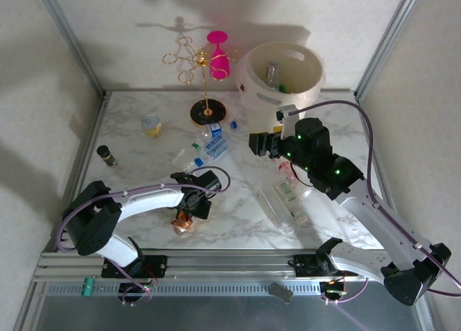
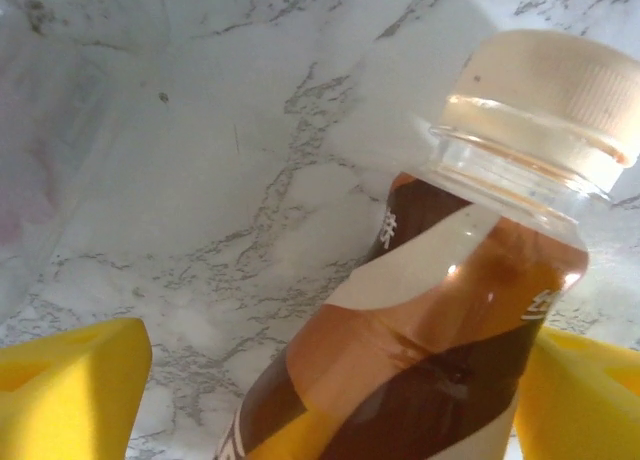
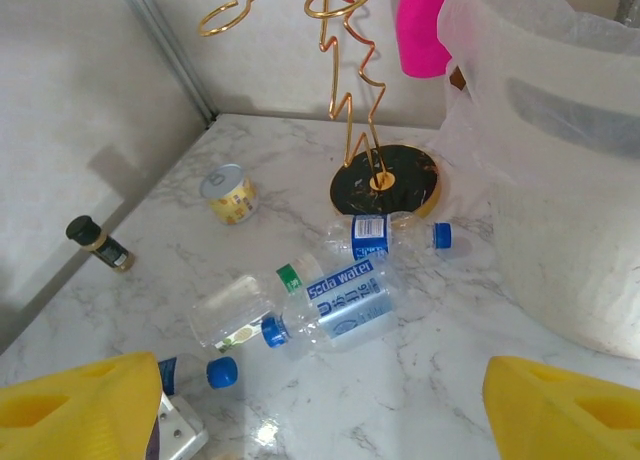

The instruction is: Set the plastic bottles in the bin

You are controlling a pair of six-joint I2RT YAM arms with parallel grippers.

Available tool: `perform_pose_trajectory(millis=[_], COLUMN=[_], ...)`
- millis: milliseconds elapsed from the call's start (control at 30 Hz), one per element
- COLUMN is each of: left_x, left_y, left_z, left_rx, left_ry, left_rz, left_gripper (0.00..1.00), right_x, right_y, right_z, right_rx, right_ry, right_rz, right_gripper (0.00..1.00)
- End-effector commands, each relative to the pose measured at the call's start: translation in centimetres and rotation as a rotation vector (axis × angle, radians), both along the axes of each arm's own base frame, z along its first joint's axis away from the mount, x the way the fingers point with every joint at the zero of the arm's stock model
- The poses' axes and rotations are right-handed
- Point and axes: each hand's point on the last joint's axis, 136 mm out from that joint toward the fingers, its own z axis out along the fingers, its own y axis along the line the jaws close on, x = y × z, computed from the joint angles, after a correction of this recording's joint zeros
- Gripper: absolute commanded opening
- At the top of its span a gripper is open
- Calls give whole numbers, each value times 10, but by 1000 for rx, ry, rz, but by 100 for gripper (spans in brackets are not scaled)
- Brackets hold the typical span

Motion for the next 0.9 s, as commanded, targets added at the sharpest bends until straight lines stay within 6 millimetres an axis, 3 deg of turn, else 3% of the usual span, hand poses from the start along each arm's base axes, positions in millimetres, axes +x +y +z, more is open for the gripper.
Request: perform_pose_trajectory(millis=[0, 200, 533, 667, 867], left_x=[-6, -9, -2, 3, 15], left_y=[0, -10, -21, -27, -44], left_z=[-8, -9, -6, 6, 40], left_rx=[-2, -50, -89, -125, -217], left_ry=[31, 52, 33, -1, -81], left_rz=[-12, -16, -26, -25, -71], left_gripper=[85, 68, 53, 50, 49], right_x=[-5, -5, -6, -4, 0], right_y=[-1, -3, -3, -5, -11], right_z=[9, 10, 6, 1, -8], right_rx=[20, 26, 38, 31, 18], right_ry=[-41, -45, -35, -27, -15], right_rz=[9, -1, -7, -19, -62], right_gripper=[84, 83, 83, 83, 81])
